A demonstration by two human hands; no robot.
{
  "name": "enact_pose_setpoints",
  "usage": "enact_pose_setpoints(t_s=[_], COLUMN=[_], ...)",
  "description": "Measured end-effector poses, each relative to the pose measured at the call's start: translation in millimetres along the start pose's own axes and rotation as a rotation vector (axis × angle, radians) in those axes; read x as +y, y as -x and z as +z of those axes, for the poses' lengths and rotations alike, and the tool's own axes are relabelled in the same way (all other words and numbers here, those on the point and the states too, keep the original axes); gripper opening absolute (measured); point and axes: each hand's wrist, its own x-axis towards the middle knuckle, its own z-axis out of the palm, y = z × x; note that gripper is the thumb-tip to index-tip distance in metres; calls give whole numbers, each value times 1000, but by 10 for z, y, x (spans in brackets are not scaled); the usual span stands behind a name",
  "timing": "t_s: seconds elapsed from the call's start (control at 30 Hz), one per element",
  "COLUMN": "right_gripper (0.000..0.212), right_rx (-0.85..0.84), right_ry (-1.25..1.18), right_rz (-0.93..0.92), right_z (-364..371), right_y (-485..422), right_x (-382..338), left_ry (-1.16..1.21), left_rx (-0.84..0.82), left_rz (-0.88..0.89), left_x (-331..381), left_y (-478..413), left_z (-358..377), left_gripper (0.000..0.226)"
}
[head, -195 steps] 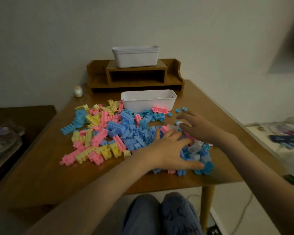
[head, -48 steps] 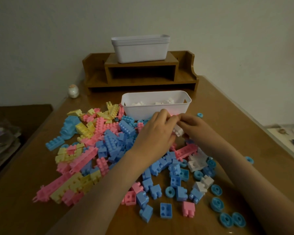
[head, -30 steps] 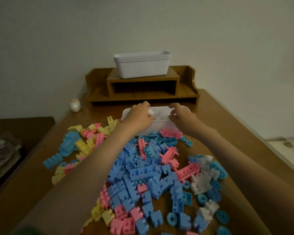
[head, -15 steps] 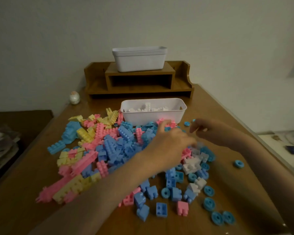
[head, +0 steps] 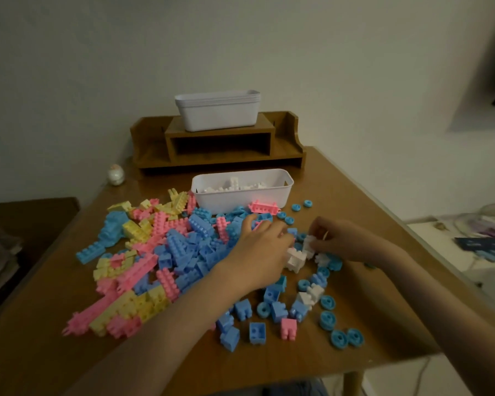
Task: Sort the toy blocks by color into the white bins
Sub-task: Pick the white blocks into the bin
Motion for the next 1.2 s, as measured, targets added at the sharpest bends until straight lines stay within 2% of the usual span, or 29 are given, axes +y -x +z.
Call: enact_pose_setpoints(t_s=[0.23, 0.4, 0.53, 0.63, 0.87, 1.1, 1.2], right_gripper=[21, 13, 12, 12, 17, 20, 18], right_rx=[17, 31, -1, -51, -119, -149, -140], right_ry=[-101, -278, -352, -358, -292, -220, -244], right_rz=[-16, -26, -16, -11, -9, -6, 1], right_z=[16, -26, -65, -65, -5, 28, 19], right_y=[-18, -93, -135, -148, -150, -159, -160], right_x=[-100, -114, -75, -39, -49, -88, -86], left_ry=[43, 116, 131, 97, 154, 152, 222], left_rx=[-119, -46, -47, -98, -74, 1, 21], left_rz=[-19, -3, -14, -18, -65, -114, -128], left_x=[32, 0, -36, -14, 23, -4, -58], left_y=[-88, -79, -80, -97, -194, -163, -139], left_z=[-11, 2, 29, 29, -4, -21, -24], left_gripper=[35, 13, 14, 25, 28, 23, 19])
